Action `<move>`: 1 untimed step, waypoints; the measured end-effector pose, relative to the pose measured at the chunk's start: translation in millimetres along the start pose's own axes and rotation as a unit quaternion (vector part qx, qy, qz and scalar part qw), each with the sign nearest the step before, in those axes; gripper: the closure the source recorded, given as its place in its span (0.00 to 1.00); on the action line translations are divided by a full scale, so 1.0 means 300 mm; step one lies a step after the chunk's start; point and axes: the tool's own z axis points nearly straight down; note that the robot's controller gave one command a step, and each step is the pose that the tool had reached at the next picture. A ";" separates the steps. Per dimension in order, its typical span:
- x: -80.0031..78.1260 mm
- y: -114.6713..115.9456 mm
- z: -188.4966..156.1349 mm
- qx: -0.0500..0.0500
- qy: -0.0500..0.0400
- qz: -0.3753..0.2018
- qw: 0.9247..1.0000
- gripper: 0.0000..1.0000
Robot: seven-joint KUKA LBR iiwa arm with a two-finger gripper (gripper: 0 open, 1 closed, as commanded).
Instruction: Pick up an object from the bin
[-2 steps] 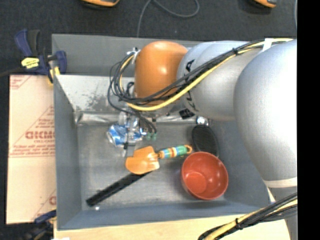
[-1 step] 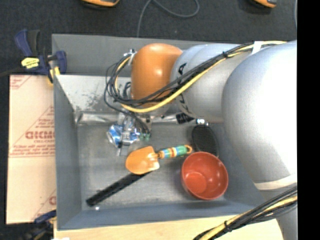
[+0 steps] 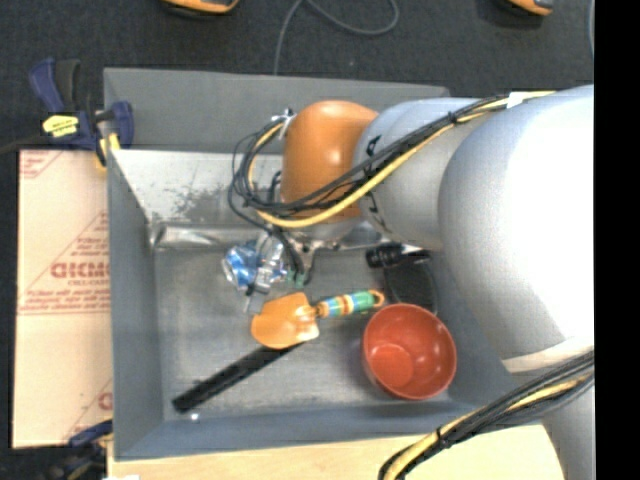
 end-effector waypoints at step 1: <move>-0.003 -0.019 0.055 -0.002 -0.005 -0.029 1.000 0.00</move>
Offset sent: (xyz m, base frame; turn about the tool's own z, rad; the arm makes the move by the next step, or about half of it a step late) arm 0.0009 -0.0245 -0.0280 -0.0500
